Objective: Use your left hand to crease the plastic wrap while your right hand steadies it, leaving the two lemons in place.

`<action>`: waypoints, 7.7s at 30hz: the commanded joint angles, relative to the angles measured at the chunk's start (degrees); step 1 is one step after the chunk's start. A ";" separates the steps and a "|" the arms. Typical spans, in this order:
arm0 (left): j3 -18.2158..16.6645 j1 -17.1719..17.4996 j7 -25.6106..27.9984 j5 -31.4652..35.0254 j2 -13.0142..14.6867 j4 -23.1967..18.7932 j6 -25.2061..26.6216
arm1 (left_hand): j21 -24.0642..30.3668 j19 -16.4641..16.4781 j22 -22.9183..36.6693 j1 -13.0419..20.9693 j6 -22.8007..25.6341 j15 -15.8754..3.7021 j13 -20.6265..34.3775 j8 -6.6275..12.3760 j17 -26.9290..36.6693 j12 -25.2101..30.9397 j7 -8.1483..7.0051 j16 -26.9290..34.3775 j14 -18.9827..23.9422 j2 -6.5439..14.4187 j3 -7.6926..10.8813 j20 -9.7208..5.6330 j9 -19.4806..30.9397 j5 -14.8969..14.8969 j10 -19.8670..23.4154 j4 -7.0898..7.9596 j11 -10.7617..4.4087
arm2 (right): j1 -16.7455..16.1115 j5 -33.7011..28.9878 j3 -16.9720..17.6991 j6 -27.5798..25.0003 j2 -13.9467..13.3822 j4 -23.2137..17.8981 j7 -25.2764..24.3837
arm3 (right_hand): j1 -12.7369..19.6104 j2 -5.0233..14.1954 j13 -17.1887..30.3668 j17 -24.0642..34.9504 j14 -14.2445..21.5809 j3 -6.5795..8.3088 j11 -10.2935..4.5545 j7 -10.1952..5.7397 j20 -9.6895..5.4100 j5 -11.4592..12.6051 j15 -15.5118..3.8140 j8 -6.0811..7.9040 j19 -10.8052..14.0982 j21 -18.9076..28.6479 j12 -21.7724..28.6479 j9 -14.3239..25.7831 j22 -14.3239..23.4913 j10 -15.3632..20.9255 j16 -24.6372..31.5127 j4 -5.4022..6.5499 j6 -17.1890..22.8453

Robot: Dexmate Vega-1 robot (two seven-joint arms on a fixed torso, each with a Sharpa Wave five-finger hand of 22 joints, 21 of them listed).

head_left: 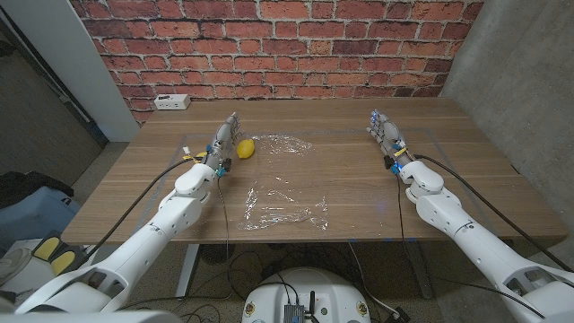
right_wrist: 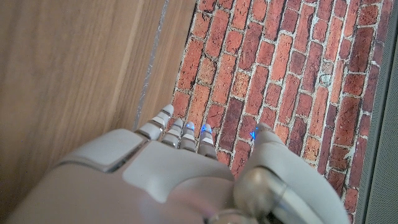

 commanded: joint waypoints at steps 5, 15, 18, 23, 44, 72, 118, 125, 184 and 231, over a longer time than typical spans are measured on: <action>2.48 0.21 9.44 12.45 2.52 -3.01 0.39 | 0.18 -10.25 0.07 0.70 -5.53 -0.34 0.30 0.80 0.09 0.99 0.14 0.72 -10.14 0.03 0.41 -2.41 0.19 0.34 -7.23 -0.37 0.92 | -0.36 -1.49 -0.52 -1.97 -1.90 -2.05 -0.64 | 0.09 0.48 0.32 0.56 1.31 0.23 0.16 -0.16 6.31 -0.15 3.52 0.20 0.15 0.31 0.44 0.28 0.31 0.89 1.30 -0.33 0.57; 4.32 1.31 17.24 24.36 6.26 -8.96 3.99 | -0.08 -7.14 0.05 1.73 -0.21 1.94 0.39 1.56 0.06 1.68 0.00 1.23 -6.23 -0.02 0.78 -0.39 0.32 -0.12 -3.77 -1.68 2.58 | -1.49 -5.13 -1.28 -3.10 -4.03 -5.60 -3.45 | 0.30 0.89 0.45 0.70 3.13 0.66 1.33 -1.01 7.50 -0.18 4.11 0.60 0.12 0.44 1.09 0.35 0.45 2.89 1.85 -0.69 1.81; 4.47 2.39 19.75 27.52 7.36 -11.78 5.89 | -0.25 -5.85 0.19 1.91 0.92 3.94 0.47 1.29 0.19 1.65 -0.88 1.57 -3.57 -0.22 0.81 3.23 0.41 -0.55 -2.85 -2.10 2.69 | -2.34 -6.99 -1.56 -4.04 -5.28 -7.66 -5.07 | 0.78 1.08 0.48 0.69 3.64 0.96 1.08 -1.11 7.70 -0.18 4.20 0.73 0.10 0.46 1.09 0.36 0.47 3.02 1.99 -1.07 2.27; 4.28 3.70 21.81 30.29 8.36 -14.49 7.46 | 0.81 -0.77 0.91 1.97 3.48 5.95 0.71 1.10 0.53 2.26 -2.08 2.88 4.23 -0.61 0.91 8.98 0.48 -1.56 0.79 -2.80 3.18 | -3.45 -9.89 -1.92 -6.46 -7.66 -11.19 -7.29 | 1.59 1.42 0.58 0.85 5.54 1.47 1.34 -1.36 8.33 -0.15 3.99 0.76 0.74 0.78 1.38 0.41 0.54 4.03 2.68 -1.79 2.73; 3.50 9.57 26.64 41.24 13.23 -26.52 15.32 | 1.53 2.34 1.37 3.40 8.44 6.19 1.05 1.41 0.75 3.99 -1.28 2.90 10.41 -0.30 2.34 12.13 0.55 -2.57 8.64 -4.68 3.87 | -7.30 -18.07 -2.20 -13.34 -14.12 -22.01 -12.13 | 2.81 2.09 0.74 1.29 6.15 2.27 1.49 -1.36 7.64 0.03 3.84 1.03 1.35 1.04 1.61 0.46 0.62 5.43 2.93 -2.92 4.39; 2.35 16.49 29.14 50.48 16.36 -35.63 19.23 | 1.11 1.82 1.37 3.89 10.19 5.92 1.11 1.55 0.78 3.80 -1.69 2.29 10.31 -0.29 2.86 12.49 0.58 -2.86 9.36 -5.36 3.69 | -14.15 -27.74 -0.45 -20.71 -20.84 -34.89 -17.07 | 3.42 2.29 0.83 1.58 6.51 2.68 1.26 -1.23 7.62 0.13 3.25 1.16 1.42 1.06 1.73 0.50 0.63 6.48 3.11 -3.59 5.73; -2.03 27.66 30.97 59.03 19.18 -46.30 24.35 | 0.60 1.91 1.38 4.40 12.11 5.52 1.20 1.19 0.84 3.42 -1.83 1.65 11.04 -0.58 3.67 12.68 0.64 -3.32 11.13 -6.73 3.31 | -23.43 -38.37 2.39 -31.29 -26.28 -49.71 -20.52 | 4.21 2.40 0.94 1.83 7.54 3.16 0.98 -1.37 7.59 0.23 2.62 1.18 1.97 1.19 2.05 0.55 0.61 8.75 3.50 -4.53 7.49; -3.17 30.51 31.43 59.56 19.52 -48.27 25.55 | 0.50 1.79 1.38 4.41 12.47 5.60 1.21 1.24 0.85 3.41 -1.65 1.61 11.10 -0.59 3.74 12.71 0.65 -3.34 11.36 -6.83 3.35 | -25.12 -39.40 2.91 -31.54 -26.90 -51.20 -20.61 | 4.24 2.36 0.95 1.85 7.61 3.17 1.00 -1.40 7.59 0.23 2.58 1.16 2.00 1.19 2.03 0.56 0.60 8.88 3.53 -4.61 7.64; -8.79 48.60 29.64 69.67 21.17 -61.71 40.78 | -0.37 3.09 1.24 9.00 23.07 4.20 1.30 2.68 0.57 4.05 -0.84 1.36 13.29 -2.30 5.84 12.94 0.79 -3.79 18.65 -13.22 1.65 | -36.01 -51.88 2.37 -45.10 -31.41 -64.03 -22.14 | 12.29 2.22 0.97 1.24 12.93 6.70 -1.94 -2.17 6.43 0.82 -1.48 2.39 6.85 2.47 2.28 0.72 0.62 13.65 4.55 -10.27 15.95; 3.67 43.81 8.32 99.04 27.34 -67.85 64.00 | -1.69 10.69 0.53 28.69 43.01 3.28 1.22 5.84 0.49 2.04 -5.76 0.60 13.24 -11.57 6.13 11.35 1.20 -2.51 19.82 -17.59 -2.44 | -35.65 -62.38 -4.30 -53.06 -32.47 -68.14 -17.86 | 26.87 -6.49 1.03 1.83 18.18 5.08 -4.23 -0.62 6.12 0.02 -5.34 4.34 12.51 3.22 1.81 1.50 0.78 19.12 5.64 -10.97 29.01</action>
